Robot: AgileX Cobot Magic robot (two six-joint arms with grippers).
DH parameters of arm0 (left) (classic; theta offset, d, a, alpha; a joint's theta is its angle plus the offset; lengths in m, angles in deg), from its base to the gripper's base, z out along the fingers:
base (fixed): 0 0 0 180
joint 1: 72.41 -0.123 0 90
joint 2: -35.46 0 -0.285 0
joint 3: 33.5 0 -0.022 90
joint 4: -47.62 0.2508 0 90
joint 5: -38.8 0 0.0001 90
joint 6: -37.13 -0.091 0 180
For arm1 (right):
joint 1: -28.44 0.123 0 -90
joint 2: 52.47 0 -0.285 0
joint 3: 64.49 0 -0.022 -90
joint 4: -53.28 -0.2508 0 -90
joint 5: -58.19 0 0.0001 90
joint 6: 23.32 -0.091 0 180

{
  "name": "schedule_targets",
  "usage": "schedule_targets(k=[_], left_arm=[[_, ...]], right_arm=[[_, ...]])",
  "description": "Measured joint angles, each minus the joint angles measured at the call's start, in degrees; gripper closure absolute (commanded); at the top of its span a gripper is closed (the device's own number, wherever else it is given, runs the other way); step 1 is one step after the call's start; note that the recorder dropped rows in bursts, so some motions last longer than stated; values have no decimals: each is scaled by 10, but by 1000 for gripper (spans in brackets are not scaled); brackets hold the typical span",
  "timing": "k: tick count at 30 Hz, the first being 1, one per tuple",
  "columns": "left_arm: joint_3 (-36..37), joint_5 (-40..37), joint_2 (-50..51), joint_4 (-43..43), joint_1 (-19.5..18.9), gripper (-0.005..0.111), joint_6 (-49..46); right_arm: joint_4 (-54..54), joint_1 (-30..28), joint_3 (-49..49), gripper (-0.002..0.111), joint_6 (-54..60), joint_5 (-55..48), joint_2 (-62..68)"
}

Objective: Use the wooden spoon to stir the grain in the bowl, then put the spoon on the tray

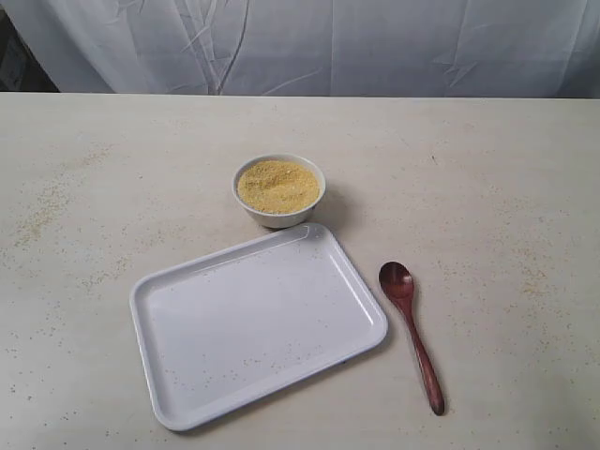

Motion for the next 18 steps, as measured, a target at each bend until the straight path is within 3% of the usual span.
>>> schedule_targets(k=[10, 14, 18], left_arm=[[0, 0, 0, 0, 0, 106, 0], [0, 0, 0, 0, 0, 106, 0], [0, 0, 0, 0, 0, 106, 0]], right_arm=[[-49, 0, 0, 100, 0, 36, 0], [-149, 0, 0, 100, 0, 120, 0], [-157, 0, 0, 109, 0, 265, 0]])
